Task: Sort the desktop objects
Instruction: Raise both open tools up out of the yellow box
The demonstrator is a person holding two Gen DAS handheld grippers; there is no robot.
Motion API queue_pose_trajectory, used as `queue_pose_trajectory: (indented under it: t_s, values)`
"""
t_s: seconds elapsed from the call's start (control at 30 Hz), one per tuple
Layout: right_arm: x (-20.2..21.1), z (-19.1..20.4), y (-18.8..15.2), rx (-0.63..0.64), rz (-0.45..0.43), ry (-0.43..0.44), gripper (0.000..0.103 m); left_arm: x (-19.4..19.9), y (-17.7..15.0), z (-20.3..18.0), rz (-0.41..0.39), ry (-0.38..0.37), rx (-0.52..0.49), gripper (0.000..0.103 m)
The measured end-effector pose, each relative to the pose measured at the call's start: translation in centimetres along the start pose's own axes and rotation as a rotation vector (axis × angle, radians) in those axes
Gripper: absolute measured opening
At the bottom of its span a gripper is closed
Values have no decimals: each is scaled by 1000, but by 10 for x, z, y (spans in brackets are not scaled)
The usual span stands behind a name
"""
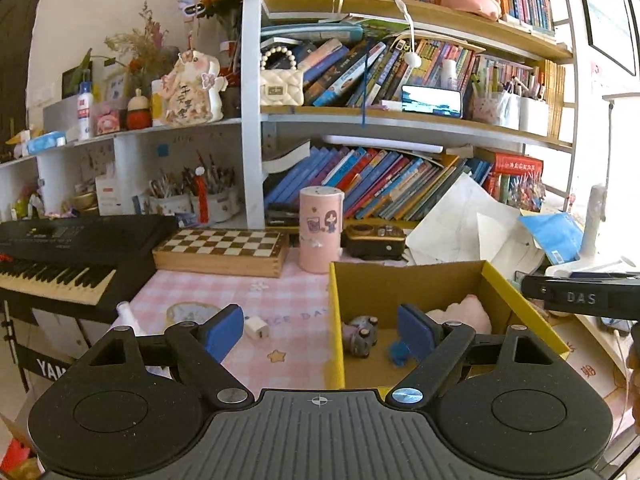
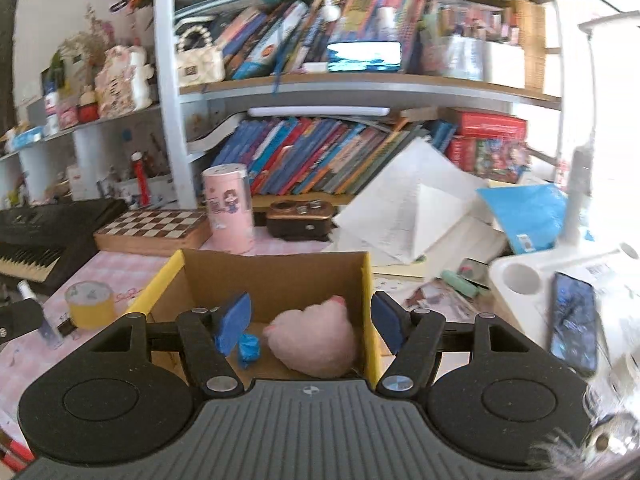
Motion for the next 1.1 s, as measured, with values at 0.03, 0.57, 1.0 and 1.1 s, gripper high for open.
queue_pose_trajectory:
  t_s: [0.03, 0.57, 1.0, 1.1]
  values:
    - [4, -1, -4, -10, 1, -17, 65, 2, -1, 2, 2, -1, 1, 86]
    - [35, 48, -61, -67, 153, -65, 67, 10, -28, 53, 113, -26, 1, 86]
    - [55, 114, -90, -81, 270, -42, 70, 24, -62, 100, 263, -32, -6, 86]
    - [61, 131, -95, -73, 286, -26, 72, 27, -68, 107, 291, -37, -15, 86]
Point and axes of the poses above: each gripper's, at about its wrist camera, not at the fingertips, and x roughly against the way its jaws point, z to its left, y to its top, the point moved 8 cm from there along -x, roughly the way its jaws point, and after that the axes turned 11 degrees about x, right-handed, at the moved point
